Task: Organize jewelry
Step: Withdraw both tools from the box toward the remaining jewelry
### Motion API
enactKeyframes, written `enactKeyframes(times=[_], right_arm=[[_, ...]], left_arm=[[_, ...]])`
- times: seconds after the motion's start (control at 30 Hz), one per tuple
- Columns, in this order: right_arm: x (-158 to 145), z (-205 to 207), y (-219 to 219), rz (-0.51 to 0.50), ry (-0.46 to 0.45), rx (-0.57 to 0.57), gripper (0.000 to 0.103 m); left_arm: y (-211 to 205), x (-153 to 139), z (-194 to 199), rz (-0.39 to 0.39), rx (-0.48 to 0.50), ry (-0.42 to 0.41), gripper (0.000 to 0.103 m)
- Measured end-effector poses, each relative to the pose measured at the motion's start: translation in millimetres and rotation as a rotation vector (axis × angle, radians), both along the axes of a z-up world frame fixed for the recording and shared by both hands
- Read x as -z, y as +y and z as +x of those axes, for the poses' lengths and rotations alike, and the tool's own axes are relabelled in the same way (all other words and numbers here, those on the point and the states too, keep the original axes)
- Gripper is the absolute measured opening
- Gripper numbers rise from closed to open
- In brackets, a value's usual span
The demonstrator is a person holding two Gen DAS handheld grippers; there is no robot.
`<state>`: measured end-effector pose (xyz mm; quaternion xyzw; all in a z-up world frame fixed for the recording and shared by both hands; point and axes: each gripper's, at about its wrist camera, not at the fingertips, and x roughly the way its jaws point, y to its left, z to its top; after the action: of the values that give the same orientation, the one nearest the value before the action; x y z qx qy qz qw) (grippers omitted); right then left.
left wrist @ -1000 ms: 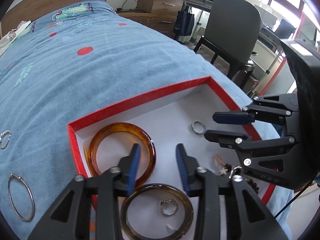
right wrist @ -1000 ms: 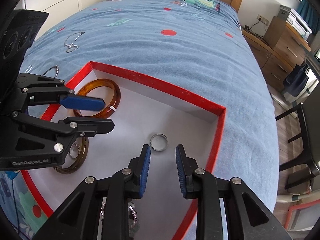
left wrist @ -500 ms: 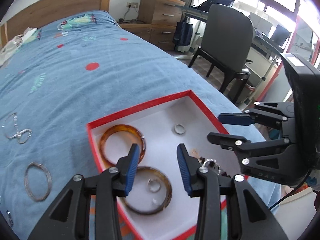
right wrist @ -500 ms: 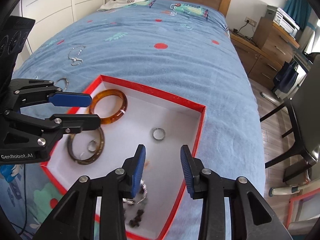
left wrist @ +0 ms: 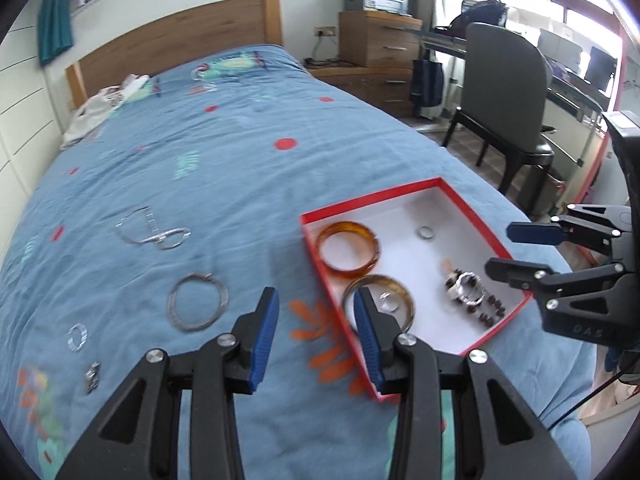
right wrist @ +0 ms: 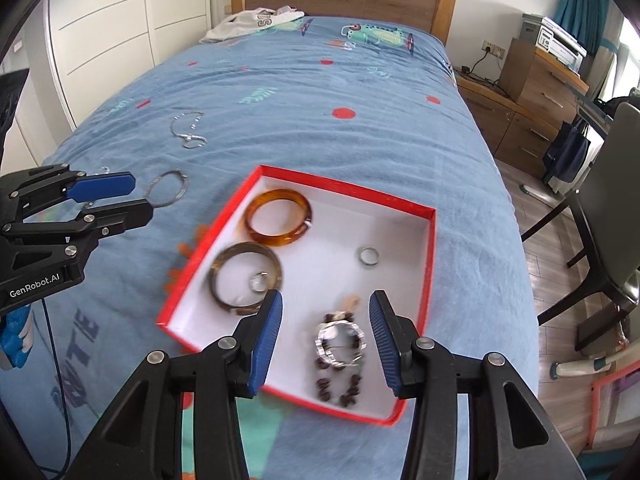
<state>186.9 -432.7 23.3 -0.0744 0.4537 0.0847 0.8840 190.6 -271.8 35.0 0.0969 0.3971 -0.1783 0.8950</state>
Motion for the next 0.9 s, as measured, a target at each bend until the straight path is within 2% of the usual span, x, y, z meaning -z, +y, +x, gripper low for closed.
enactKeyframes(times=[0.27,0.3,0.37,0.7,0.9], right_arm=[[-11,-26,32,0.033,-0.022,-0.016,0.048],[-12,-30,38,0.036,-0.024,-0.021,0.049],[-13,-36,47,0.045,-0.028,-0.027,0.050],[-10,-61,96,0.082,-0.020,-0.074,0.051],[-10,-72,127,0.097,-0.016,-0.099,0.052]], left_arm=[[51,-14,-31,0.010,-0.090,-0.025,0.037],[60,-16,-36,0.007,-0.103,-0.027,0.038],[74,-20,-44,0.001,-0.128,-0.033,0.047],[137,-27,-79,-0.023,-0.211,-0.033,0.049],[181,-28,-94,-0.085,-0.266,-0.004,0.051]])
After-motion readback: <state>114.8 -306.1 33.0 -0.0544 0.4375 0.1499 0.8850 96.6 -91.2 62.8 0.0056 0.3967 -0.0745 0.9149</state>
